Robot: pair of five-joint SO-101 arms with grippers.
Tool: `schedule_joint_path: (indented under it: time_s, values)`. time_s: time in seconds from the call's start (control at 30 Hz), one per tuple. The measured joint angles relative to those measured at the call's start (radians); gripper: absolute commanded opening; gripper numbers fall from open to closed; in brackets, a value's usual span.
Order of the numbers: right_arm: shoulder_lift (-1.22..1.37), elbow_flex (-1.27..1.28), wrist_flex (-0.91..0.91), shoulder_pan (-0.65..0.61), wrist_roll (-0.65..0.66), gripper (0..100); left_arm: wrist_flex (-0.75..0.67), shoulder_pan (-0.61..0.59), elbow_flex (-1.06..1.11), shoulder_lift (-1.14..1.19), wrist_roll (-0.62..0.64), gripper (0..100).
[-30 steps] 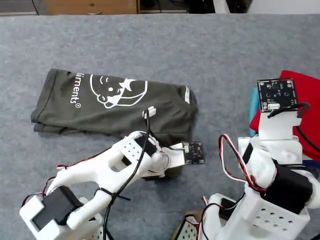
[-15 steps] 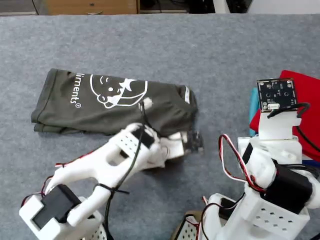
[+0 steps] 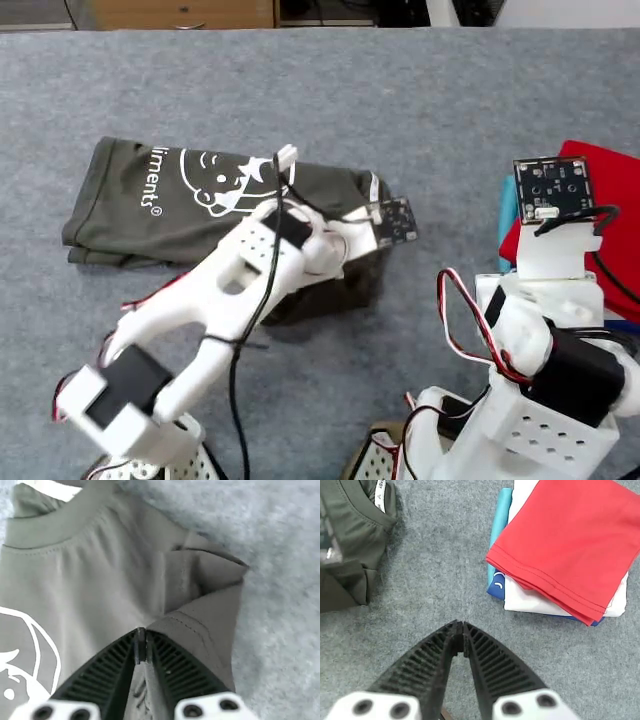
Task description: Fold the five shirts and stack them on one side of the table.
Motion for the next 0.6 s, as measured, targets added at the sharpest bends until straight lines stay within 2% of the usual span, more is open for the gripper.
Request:
schedule_joint_path:
  time_s: [0.2, 0.4, 0.6]
  values:
    - [0.000, 0.000, 0.000, 0.000, 0.000, 0.4, 0.075, -0.040, -0.218, 0.153, 0.000, 2]
    - [0.000, 0.000, 0.000, 0.000, 0.000, 0.4, 0.089, -0.074, -0.430, 0.288, 0.002, 2]
    - [0.000, 0.000, 0.000, 0.000, 0.000, 0.4, 0.089, -0.089, -0.539, 0.382, 0.002, 2]
